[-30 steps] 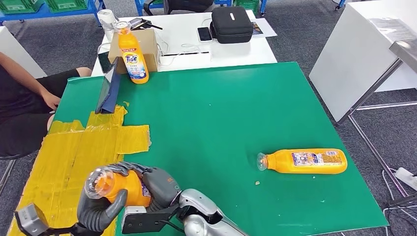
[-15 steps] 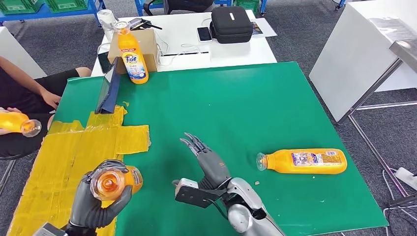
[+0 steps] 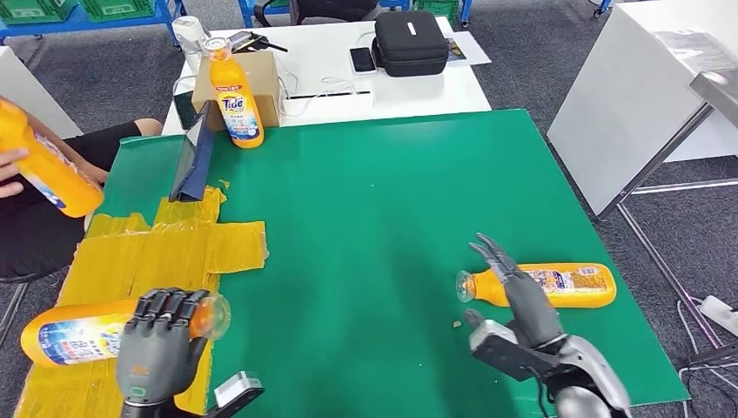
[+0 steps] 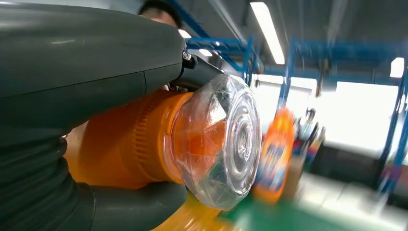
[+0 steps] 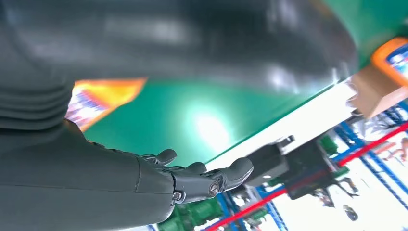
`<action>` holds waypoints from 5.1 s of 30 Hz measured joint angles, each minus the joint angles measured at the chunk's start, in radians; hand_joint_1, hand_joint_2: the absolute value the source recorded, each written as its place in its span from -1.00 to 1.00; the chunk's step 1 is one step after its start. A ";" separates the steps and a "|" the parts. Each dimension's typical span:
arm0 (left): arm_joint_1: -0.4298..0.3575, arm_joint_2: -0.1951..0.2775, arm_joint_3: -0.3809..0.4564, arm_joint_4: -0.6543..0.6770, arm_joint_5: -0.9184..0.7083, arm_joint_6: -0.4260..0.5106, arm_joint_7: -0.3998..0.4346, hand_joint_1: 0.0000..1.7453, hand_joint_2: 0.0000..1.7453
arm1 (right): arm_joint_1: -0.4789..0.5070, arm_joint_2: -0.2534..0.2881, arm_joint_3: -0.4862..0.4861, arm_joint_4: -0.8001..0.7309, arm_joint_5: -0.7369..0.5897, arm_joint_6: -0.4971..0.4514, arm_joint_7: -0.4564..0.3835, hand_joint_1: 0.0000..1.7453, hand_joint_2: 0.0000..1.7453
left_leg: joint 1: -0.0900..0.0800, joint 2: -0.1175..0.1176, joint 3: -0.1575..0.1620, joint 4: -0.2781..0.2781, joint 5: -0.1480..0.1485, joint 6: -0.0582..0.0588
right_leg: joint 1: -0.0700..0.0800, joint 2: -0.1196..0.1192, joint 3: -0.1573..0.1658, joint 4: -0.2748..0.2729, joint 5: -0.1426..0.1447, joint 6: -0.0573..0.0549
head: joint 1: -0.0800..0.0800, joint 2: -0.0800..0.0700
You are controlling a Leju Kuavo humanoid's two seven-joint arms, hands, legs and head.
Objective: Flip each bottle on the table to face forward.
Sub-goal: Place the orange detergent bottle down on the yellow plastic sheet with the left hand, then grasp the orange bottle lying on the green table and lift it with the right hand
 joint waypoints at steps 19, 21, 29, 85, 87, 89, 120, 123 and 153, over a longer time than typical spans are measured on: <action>-0.197 0.122 -0.188 0.580 0.051 0.014 0.126 -1.00 -1.00 | 0.074 -0.188 -0.287 -0.133 -0.124 0.104 0.002 -1.00 1.00 | 0.001 0.000 0.003 0.000 0.000 0.000 | 0.000 0.000 0.005 0.000 0.000 0.001 | 0.000 0.000; -0.221 0.123 -0.191 0.601 0.080 -0.028 0.134 -1.00 -1.00 | 0.071 -0.191 -0.291 -0.131 -0.120 0.113 0.006 -1.00 1.00 | 0.001 -0.001 0.005 -0.001 0.001 0.001 | 0.000 -0.001 0.008 0.000 0.000 0.001 | 0.000 0.000; -0.268 0.129 -0.181 0.636 0.318 -0.166 -0.007 -1.00 -1.00 | 0.068 -0.250 -0.308 -0.085 -0.057 0.159 0.070 -1.00 1.00 | -0.001 -0.003 0.010 -0.001 0.003 0.004 | -0.001 -0.004 0.014 0.000 0.002 0.003 | 0.000 0.000; -0.225 0.117 -0.089 0.432 0.916 -0.656 -0.352 -1.00 -1.00 | -0.557 -0.156 -0.010 0.856 0.134 0.189 0.065 -1.00 1.00 | -0.001 0.001 0.000 0.000 0.006 0.006 | -0.001 0.001 0.002 0.001 0.005 0.006 | 0.000 0.000; -0.225 0.117 -0.089 0.430 0.916 -0.656 -0.351 -1.00 -1.00 | -0.566 -0.152 0.013 0.870 0.111 0.210 0.053 -1.00 1.00 | -0.001 0.001 0.000 0.000 0.006 0.006 | -0.001 0.001 0.002 0.001 0.004 0.006 | 0.000 0.000; -0.225 0.118 -0.089 0.430 0.917 -0.656 -0.351 -1.00 -1.00 | -0.569 -0.157 0.040 0.876 0.074 0.245 0.041 -1.00 1.00 | -0.001 0.001 0.000 0.000 0.006 0.006 | -0.001 0.001 0.002 0.001 0.004 0.006 | 0.000 0.000; -0.173 0.116 -0.042 0.372 0.923 -0.661 -0.328 -1.00 -1.00 | -0.445 -0.214 0.231 0.653 0.046 0.245 0.073 -1.00 1.00 | 0.000 -0.001 -0.004 0.002 0.006 0.006 | 0.000 -0.002 -0.001 0.001 0.004 0.006 | 0.000 0.000; -0.173 0.115 -0.038 0.372 0.922 -0.661 -0.328 -1.00 -1.00 | -0.456 -0.249 0.250 0.653 0.028 0.267 0.083 -1.00 1.00 | 0.000 -0.002 -0.004 0.002 0.006 0.006 | 0.000 -0.002 -0.001 0.001 0.004 0.006 | 0.000 0.000; -0.092 0.068 0.064 0.278 0.897 -0.704 -0.329 -1.00 -1.00 | -0.413 -0.287 0.120 0.502 0.176 0.210 0.123 -1.00 1.00 | 0.000 -0.001 -0.005 0.002 0.006 0.006 | 0.000 -0.001 -0.002 0.001 0.004 0.006 | 0.000 0.000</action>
